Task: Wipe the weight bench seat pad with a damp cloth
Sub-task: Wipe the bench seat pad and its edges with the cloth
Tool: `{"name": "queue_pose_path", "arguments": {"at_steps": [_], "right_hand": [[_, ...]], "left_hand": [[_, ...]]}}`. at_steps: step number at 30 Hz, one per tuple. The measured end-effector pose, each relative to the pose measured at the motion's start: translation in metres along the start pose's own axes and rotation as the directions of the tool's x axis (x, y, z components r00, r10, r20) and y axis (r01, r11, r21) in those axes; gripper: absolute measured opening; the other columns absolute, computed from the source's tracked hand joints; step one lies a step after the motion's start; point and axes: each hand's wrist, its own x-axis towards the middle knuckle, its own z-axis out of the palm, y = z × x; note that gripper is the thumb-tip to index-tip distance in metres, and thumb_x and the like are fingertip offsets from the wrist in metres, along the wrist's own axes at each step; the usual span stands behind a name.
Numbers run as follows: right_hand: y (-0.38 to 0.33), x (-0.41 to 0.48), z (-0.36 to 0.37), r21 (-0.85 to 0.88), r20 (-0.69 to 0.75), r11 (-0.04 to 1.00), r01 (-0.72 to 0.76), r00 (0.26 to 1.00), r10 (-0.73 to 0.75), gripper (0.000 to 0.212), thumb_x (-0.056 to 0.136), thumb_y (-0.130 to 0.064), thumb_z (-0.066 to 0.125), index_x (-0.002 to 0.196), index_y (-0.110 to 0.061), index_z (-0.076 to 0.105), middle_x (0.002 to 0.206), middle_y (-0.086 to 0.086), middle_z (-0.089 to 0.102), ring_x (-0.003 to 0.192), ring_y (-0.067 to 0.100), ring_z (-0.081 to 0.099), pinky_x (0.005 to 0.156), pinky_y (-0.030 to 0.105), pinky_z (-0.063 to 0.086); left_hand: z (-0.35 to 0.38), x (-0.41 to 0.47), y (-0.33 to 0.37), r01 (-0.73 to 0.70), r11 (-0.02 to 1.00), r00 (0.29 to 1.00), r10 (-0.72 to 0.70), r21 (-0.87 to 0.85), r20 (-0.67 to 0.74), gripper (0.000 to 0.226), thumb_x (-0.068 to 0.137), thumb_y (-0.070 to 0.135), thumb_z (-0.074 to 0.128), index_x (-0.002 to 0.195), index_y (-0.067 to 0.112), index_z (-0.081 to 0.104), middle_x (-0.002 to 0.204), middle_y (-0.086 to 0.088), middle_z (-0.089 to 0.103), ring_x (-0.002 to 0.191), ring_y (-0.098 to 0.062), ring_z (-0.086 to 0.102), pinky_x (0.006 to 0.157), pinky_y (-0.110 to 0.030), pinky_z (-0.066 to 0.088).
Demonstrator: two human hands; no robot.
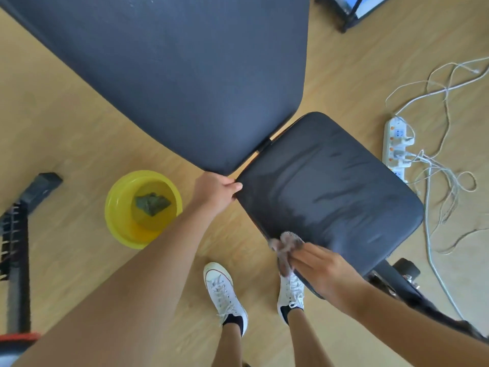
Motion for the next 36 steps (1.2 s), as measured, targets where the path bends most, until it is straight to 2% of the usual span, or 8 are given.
{"name": "queue_pose_path", "arguments": {"at_steps": [5,10,17,20,23,28,33,36], "right_hand": [[0.011,0.006,-0.012,-0.100,0.059,0.986,0.135,0.990,-0.130,0.022,0.094,-0.009,0.054,0.100,-0.012,0.075,0.098,0.001,0.071,0.094,0.018,0.066,0.081,0.030,0.060],[0.001,0.165,-0.013,0.022,-0.307,0.994,-0.109,0.945,0.110,0.035,0.083,-0.005,0.042,0.084,-0.017,0.075,0.089,-0.005,0.071,0.089,0.012,0.050,0.073,0.028,0.057],[0.001,-0.005,-0.025,-0.047,-0.035,0.999,0.015,0.999,-0.017,0.054,0.107,-0.012,0.026,0.096,-0.010,0.079,0.101,0.003,0.075,0.076,0.019,0.067,0.067,0.029,0.059],[0.019,-0.042,-0.046,-0.106,0.096,0.991,0.076,0.993,-0.065,0.056,0.105,-0.008,0.023,0.101,-0.016,0.078,0.101,-0.002,0.075,0.084,0.016,0.069,0.070,0.028,0.062],[0.031,0.026,-0.047,-0.081,-0.100,0.993,-0.084,0.992,0.076,0.040,0.084,0.007,0.052,0.100,-0.021,0.075,0.102,-0.009,0.072,0.082,0.014,0.055,0.064,0.022,0.057],[0.057,0.222,-0.074,0.446,-0.416,0.622,-0.644,0.466,0.781,0.025,0.080,0.005,0.050,0.079,-0.008,0.071,0.077,0.005,0.065,0.075,0.026,0.047,0.059,0.022,0.022],[0.071,0.160,-0.063,-0.229,-0.179,0.961,-0.157,0.977,0.117,0.043,0.076,0.014,0.040,0.090,-0.009,0.073,0.100,0.007,0.071,0.085,0.024,0.051,0.069,0.035,0.054],[0.149,0.152,-0.132,-0.128,-0.154,0.840,-0.528,0.847,0.509,0.033,0.077,0.008,0.045,0.082,-0.011,0.070,0.092,0.012,0.070,0.090,0.035,0.059,0.065,0.034,0.050]], "left_hand": [[0.002,0.000,-0.006,0.063,0.991,0.998,-0.065,-0.118,-0.012,0.041,0.085,0.016,0.082,0.121,-0.001,0.073,0.101,-0.008,0.075,0.078,-0.018,0.074,0.085,-0.037,0.064],[-0.012,0.008,-0.017,0.022,0.993,0.994,-0.010,-0.113,0.104,0.009,0.089,0.009,0.074,0.093,0.006,0.082,0.062,0.010,0.075,0.082,-0.023,0.072,0.092,-0.047,0.062],[-0.010,-0.002,-0.009,-0.126,0.982,0.992,0.120,0.140,0.049,0.027,0.095,0.022,0.069,0.113,0.005,0.079,0.106,-0.007,0.080,0.075,-0.004,0.069,0.068,-0.010,0.055],[-0.010,-0.012,-0.007,-0.142,0.960,0.990,0.136,0.242,0.044,0.031,0.095,0.040,0.065,0.105,0.015,0.080,0.109,-0.005,0.081,0.091,-0.010,0.070,0.085,-0.025,0.057],[-0.008,-0.019,-0.006,-0.147,0.964,0.989,0.139,0.221,0.050,0.046,0.091,0.049,0.069,0.119,0.013,0.077,0.115,-0.003,0.080,0.108,-0.017,0.074,0.078,-0.016,0.050],[-0.004,-0.006,-0.015,-0.238,0.934,0.966,0.257,0.266,-0.036,0.053,0.084,0.045,0.074,0.052,0.009,0.054,0.050,-0.009,0.058,0.051,-0.013,0.041,0.055,-0.029,0.035],[-0.004,-0.003,-0.014,-0.280,0.920,0.956,0.294,0.273,-0.014,0.056,0.082,0.044,0.075,0.052,0.001,0.057,0.044,-0.008,0.053,0.051,-0.018,0.037,0.054,-0.033,0.030],[-0.003,-0.006,-0.008,-0.249,0.916,0.964,0.267,0.314,-0.016,0.058,0.083,0.036,0.079,0.042,0.012,0.046,0.041,0.001,0.050,0.050,-0.025,0.044,0.054,-0.029,0.030]]}}
